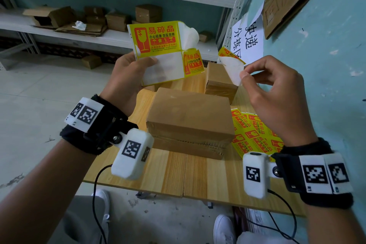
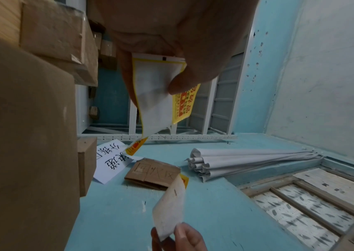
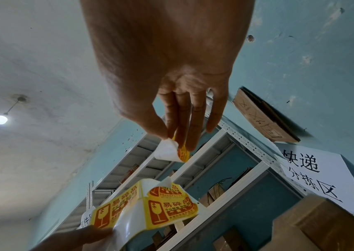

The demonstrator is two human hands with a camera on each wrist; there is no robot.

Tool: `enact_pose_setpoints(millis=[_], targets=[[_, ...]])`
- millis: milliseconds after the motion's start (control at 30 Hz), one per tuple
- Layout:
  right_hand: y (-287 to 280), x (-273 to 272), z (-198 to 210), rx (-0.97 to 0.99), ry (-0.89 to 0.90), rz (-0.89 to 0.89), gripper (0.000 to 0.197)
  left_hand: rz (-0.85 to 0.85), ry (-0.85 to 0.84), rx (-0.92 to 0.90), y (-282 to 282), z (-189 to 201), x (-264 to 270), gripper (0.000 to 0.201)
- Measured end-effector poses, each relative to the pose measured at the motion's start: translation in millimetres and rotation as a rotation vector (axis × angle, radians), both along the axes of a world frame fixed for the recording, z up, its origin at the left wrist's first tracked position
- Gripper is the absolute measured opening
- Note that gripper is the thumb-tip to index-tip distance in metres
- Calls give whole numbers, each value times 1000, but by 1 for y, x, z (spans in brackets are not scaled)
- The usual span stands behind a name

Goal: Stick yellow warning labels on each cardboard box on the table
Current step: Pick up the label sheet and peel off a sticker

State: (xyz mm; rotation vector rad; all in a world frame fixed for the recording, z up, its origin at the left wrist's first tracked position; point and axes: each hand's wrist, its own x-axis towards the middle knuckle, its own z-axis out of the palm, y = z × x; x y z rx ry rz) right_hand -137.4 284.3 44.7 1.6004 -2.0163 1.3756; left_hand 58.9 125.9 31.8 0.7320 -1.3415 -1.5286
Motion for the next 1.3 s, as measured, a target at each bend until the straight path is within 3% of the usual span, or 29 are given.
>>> enact_pose_setpoints(millis=[267, 700, 967, 1133, 1300], targets=[[-19, 1, -15, 7, -86, 22, 10, 91, 24, 119, -29, -22, 24, 31], [-38, 13, -26, 36, -130, 44, 6, 91, -192, 401, -42, -86, 47, 47], [-39, 14, -26, 42, -132, 53, 5, 150, -166, 424, -44, -89, 50, 51], [-40, 14, -26, 36, -126, 58, 5, 204, -217, 419, -41, -91, 48, 40], [-40, 15, -26, 40, -132, 57, 7, 194, -277, 398, -38, -93, 52, 43]])
